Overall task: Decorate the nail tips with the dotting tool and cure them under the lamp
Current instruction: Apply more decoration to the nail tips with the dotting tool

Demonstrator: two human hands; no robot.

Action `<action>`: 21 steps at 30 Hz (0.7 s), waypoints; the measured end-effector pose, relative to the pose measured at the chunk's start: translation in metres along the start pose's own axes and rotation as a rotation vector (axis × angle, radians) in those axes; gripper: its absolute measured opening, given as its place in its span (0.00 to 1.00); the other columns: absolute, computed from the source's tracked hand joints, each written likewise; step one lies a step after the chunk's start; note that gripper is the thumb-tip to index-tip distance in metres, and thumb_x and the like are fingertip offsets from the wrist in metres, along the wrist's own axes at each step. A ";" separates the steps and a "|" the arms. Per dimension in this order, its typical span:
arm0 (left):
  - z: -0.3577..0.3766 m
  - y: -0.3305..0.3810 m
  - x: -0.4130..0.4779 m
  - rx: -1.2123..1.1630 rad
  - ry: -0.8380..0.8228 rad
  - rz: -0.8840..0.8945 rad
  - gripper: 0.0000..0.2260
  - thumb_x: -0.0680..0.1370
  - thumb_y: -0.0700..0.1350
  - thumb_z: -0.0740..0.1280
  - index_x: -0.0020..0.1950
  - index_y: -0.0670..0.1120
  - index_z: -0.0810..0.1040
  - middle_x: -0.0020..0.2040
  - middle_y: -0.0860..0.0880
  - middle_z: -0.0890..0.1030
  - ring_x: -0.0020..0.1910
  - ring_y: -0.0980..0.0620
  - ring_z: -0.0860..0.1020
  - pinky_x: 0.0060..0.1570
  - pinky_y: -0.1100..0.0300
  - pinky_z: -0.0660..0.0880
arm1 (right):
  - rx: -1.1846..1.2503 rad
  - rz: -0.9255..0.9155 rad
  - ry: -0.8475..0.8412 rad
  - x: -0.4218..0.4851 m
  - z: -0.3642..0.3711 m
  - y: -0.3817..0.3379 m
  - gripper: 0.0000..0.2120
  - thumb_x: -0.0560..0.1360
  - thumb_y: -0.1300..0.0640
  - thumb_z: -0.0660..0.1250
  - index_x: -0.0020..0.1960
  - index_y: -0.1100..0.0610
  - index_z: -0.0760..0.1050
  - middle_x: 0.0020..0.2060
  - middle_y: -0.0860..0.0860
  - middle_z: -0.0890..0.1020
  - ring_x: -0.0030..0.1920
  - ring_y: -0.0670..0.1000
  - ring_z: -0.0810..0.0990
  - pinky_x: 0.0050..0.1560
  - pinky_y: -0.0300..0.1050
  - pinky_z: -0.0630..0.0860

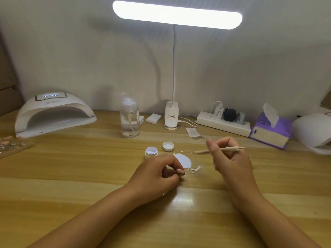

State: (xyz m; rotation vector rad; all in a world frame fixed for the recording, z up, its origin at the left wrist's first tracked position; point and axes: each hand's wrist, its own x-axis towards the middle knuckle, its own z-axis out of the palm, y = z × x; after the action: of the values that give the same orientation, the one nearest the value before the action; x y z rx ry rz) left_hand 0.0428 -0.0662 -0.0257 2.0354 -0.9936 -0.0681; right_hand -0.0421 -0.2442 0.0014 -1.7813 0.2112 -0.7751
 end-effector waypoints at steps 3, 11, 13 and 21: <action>0.000 -0.001 0.001 0.013 0.004 -0.009 0.09 0.73 0.42 0.70 0.44 0.57 0.82 0.40 0.67 0.78 0.31 0.60 0.72 0.36 0.68 0.67 | -0.036 0.028 0.001 -0.001 0.001 0.004 0.18 0.81 0.48 0.59 0.45 0.63 0.73 0.24 0.51 0.74 0.24 0.44 0.70 0.29 0.40 0.68; 0.000 0.003 0.001 0.005 0.009 -0.014 0.03 0.74 0.47 0.74 0.44 0.55 0.83 0.43 0.60 0.80 0.32 0.59 0.71 0.43 0.57 0.74 | -0.162 0.125 -0.142 0.001 0.004 0.012 0.12 0.80 0.52 0.66 0.46 0.61 0.78 0.31 0.51 0.85 0.25 0.44 0.78 0.24 0.36 0.71; 0.000 0.003 0.001 -0.009 0.004 -0.017 0.03 0.74 0.47 0.74 0.45 0.55 0.83 0.42 0.61 0.81 0.31 0.59 0.72 0.41 0.58 0.73 | -0.196 0.146 -0.174 -0.001 0.006 0.014 0.08 0.79 0.53 0.67 0.46 0.57 0.78 0.34 0.48 0.86 0.30 0.46 0.82 0.25 0.38 0.72; 0.000 0.002 0.001 -0.011 0.038 -0.055 0.05 0.74 0.47 0.73 0.42 0.54 0.78 0.42 0.62 0.82 0.30 0.62 0.74 0.35 0.69 0.66 | -0.236 0.173 -0.198 0.002 0.007 0.015 0.04 0.78 0.55 0.69 0.45 0.53 0.79 0.35 0.46 0.86 0.36 0.42 0.84 0.31 0.37 0.73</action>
State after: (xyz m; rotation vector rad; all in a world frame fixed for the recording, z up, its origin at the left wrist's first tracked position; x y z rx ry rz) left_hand 0.0418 -0.0677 -0.0241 2.0465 -0.9122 -0.0631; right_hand -0.0334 -0.2450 -0.0121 -2.0178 0.3306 -0.4612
